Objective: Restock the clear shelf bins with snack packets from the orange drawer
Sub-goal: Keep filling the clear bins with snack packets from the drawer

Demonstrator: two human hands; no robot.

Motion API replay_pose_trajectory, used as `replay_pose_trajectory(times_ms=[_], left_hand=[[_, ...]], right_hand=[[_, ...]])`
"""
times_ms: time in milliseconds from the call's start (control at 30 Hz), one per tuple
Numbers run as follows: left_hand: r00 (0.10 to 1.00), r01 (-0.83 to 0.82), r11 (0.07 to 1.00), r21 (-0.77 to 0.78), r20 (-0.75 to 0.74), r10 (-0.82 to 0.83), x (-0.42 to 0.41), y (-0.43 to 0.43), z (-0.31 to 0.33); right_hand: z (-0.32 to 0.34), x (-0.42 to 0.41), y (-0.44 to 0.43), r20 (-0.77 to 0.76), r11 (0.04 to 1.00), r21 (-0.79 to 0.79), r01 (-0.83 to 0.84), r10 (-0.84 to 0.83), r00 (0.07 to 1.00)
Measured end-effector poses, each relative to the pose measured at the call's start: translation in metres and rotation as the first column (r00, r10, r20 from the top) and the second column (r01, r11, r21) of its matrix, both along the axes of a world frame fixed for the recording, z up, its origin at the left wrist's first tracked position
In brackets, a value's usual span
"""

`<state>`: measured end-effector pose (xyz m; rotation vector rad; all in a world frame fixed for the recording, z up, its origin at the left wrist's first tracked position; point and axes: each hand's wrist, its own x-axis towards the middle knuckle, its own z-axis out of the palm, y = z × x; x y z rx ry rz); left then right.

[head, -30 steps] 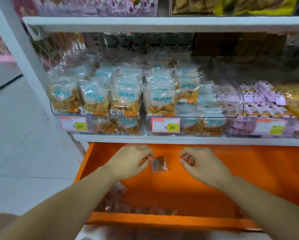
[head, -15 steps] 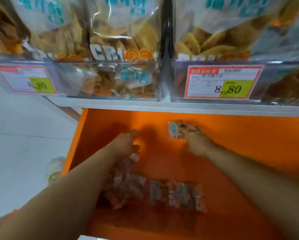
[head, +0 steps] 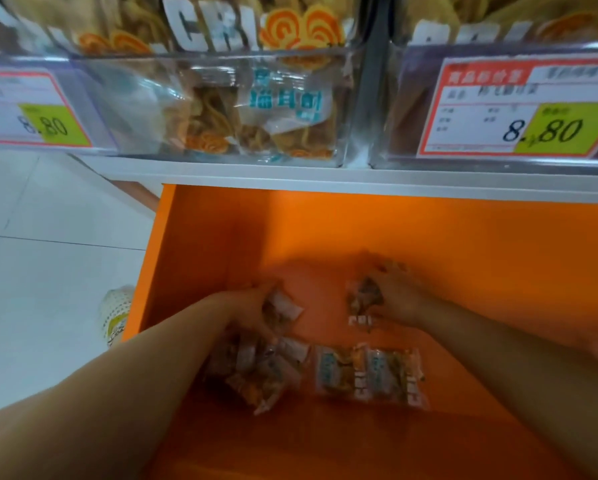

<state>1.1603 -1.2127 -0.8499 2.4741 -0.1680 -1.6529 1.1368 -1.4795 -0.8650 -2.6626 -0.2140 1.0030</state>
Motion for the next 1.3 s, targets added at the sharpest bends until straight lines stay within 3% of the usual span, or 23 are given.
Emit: replay_pose_trajectory(times_ms=[133,233,333,400,600,733,1067,1200,1300], left_hand=[[0.991,0.117,0.993,0.029,-0.075,-0.115,-0.006,-0.013,0.003],[0.972,0.215,0.970,0.110,-0.125,-0.201,-0.010,-0.021,0.008],[0.963,0.223,0.965,0.139,-0.186,-0.195,-0.015,-0.025,0.016],[0.960,0.193,0.972,0.131,-0.229,-0.160,-0.018,-0.029,0.022],[0.883,0.055,0.997,0.046,-0.469,-0.027,-0.029,-0.045,0.038],[0.927,0.044,0.999,0.004,-0.372,-0.039,-0.033,-0.036,0.032],[0.982,0.028,0.982,-0.189,-0.176,-0.062,-0.047,-0.047,0.024],[0.984,0.149,0.966,-0.212,-0.068,-0.166,-0.048,-0.055,0.028],[0.976,0.208,0.956,-0.209,-0.018,-0.216,-0.041,-0.057,0.038]], right_hand=[[-0.007,-0.004,-0.001,-0.101,0.977,0.130,0.171,-0.158,0.982],[-0.007,0.000,-0.006,-0.295,0.965,0.138,0.224,-0.176,0.939],[0.005,0.000,-0.009,-0.534,0.948,0.140,0.288,-0.172,0.828],[0.013,-0.005,-0.006,-0.580,0.964,0.135,0.229,-0.111,0.807],[0.017,-0.030,0.015,-0.345,0.990,0.095,-0.102,0.129,0.930],[0.014,-0.041,0.015,-0.243,0.987,0.037,-0.158,0.163,0.956],[0.024,-0.028,-0.008,-0.243,0.991,0.094,-0.092,0.113,0.964],[0.033,-0.021,-0.008,-0.264,0.991,0.134,0.007,0.029,0.964],[0.051,-0.014,-0.011,-0.184,0.990,0.141,-0.015,0.041,0.982]])
